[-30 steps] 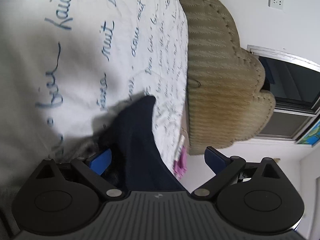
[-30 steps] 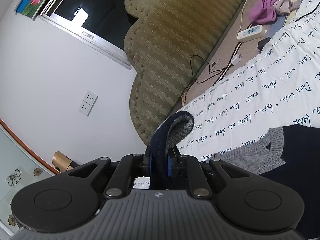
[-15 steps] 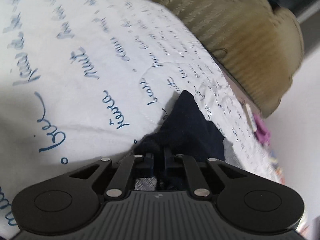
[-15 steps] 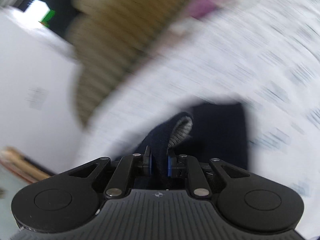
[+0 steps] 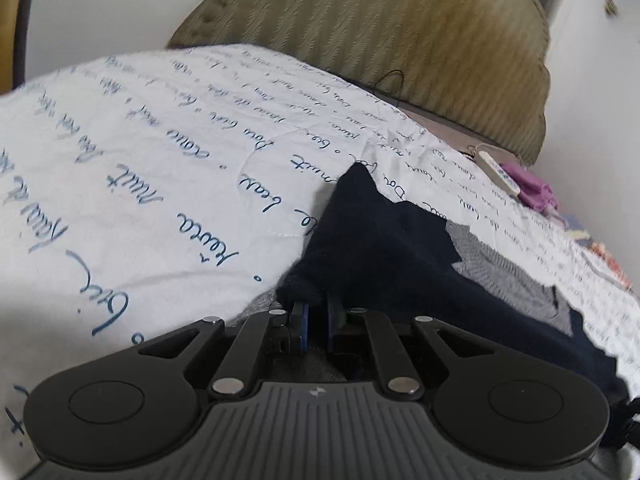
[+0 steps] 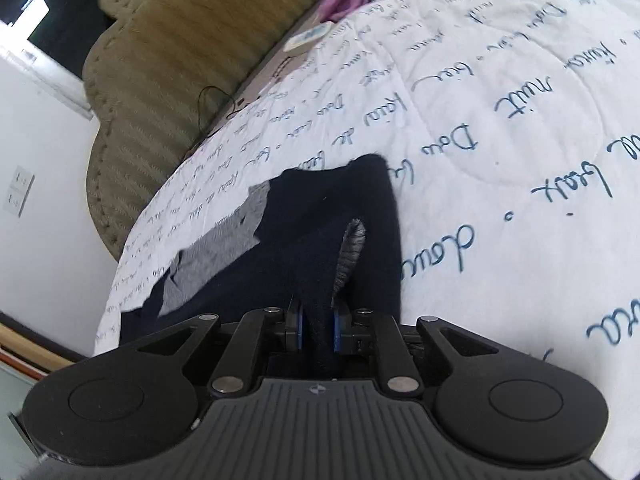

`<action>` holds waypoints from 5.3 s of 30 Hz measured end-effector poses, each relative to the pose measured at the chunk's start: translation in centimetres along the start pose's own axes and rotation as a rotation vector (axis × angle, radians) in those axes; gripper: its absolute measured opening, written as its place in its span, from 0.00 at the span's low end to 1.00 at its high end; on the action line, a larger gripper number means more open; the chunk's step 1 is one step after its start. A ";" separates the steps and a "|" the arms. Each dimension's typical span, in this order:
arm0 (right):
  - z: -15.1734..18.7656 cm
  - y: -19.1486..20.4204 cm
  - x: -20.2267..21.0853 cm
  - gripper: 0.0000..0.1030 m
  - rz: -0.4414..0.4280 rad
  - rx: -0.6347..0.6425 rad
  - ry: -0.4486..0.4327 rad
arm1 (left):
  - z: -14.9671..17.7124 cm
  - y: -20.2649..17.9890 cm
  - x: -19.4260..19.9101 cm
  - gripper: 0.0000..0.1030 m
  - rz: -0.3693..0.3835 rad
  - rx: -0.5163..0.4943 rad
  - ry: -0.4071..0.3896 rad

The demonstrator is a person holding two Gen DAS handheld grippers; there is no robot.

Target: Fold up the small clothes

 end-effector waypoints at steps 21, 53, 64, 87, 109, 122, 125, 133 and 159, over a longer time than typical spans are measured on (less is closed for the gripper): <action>-2.4 1.3 -1.6 0.13 0.122 0.178 0.016 | -5.1 -3.2 -5.3 0.52 -0.116 -0.359 0.018; 5.9 5.1 -1.5 0.42 0.283 0.800 -0.195 | -1.7 -7.2 -4.8 0.72 -0.017 -0.539 -0.011; 8.4 6.5 8.4 0.72 0.134 0.568 -0.255 | -1.8 -3.3 6.7 0.78 0.063 -0.375 -0.173; 28.0 -6.3 25.0 0.69 -0.175 -0.139 0.284 | 13.9 12.1 23.6 0.83 0.500 0.139 0.223; 29.6 -5.5 24.3 0.46 -0.269 -0.210 0.323 | 15.8 10.0 23.2 0.83 0.705 0.248 0.462; 30.7 -7.0 23.3 0.17 -0.262 -0.260 0.369 | 17.8 8.7 22.8 0.29 0.651 0.083 0.578; 30.5 -7.4 23.3 0.16 -0.262 -0.273 0.363 | 18.2 8.8 22.8 0.15 0.630 0.055 0.589; 30.5 -8.0 23.4 0.09 -0.251 -0.295 0.303 | 18.6 8.8 22.7 0.05 0.627 0.052 0.581; 19.3 -0.4 25.6 0.08 -0.524 -0.238 0.160 | 5.8 6.0 22.1 0.05 0.768 0.141 0.314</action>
Point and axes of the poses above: each gripper's, at about its wrist camera, not at the fingertips, and x roughly against the way its jaws point, y to its left, z to its underside, the point moved 9 cm from there along -x, roughly the way its jaws point, and after that the axes turned 10 degrees about -x, right-handed, at the moved point
